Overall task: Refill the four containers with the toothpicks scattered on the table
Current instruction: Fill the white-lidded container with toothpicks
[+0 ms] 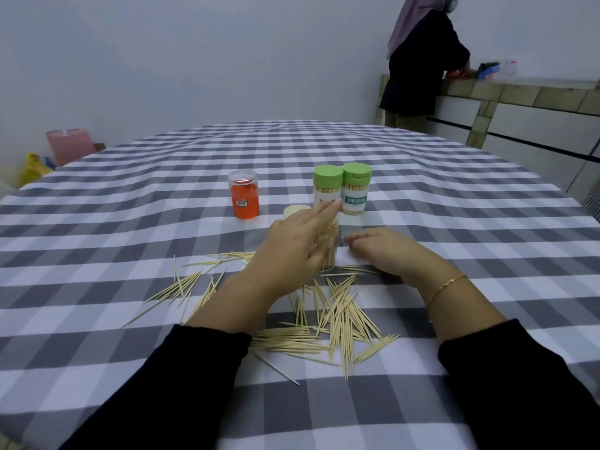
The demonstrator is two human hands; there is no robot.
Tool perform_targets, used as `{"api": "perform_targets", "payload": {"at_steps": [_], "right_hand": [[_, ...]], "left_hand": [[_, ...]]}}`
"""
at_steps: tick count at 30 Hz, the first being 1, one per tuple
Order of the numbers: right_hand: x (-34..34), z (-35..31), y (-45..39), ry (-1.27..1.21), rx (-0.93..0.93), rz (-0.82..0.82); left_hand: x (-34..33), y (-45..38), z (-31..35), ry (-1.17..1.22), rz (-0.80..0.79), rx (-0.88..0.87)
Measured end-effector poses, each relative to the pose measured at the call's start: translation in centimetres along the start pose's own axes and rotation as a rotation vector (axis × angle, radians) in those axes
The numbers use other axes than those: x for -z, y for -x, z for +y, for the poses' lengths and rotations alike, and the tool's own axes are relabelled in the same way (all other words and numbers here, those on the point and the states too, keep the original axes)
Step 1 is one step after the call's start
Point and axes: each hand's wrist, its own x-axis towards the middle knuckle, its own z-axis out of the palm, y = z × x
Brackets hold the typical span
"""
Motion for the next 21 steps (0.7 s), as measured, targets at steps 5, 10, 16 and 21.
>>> {"api": "perform_targets", "payload": {"at_steps": [5, 10, 16, 21], "right_hand": [[0.2, 0.4, 0.2, 0.077, -0.036, -0.101], [0.6, 0.6, 0.4, 0.133, -0.016, -0.193], [0.7, 0.9, 0.4, 0.263, 0.052, -0.326], [0.4, 1.2, -0.2, 0.245, 0.112, -0.438]], "left_hand": [[0.1, -0.3, -0.5, -0.112, -0.043, 0.020], [0.3, -0.3, -0.7, -0.095, -0.042, 0.065], [0.4, -0.3, -0.6, -0.045, -0.036, 0.097], [0.3, -0.3, -0.7, -0.026, -0.037, 0.119]]}}
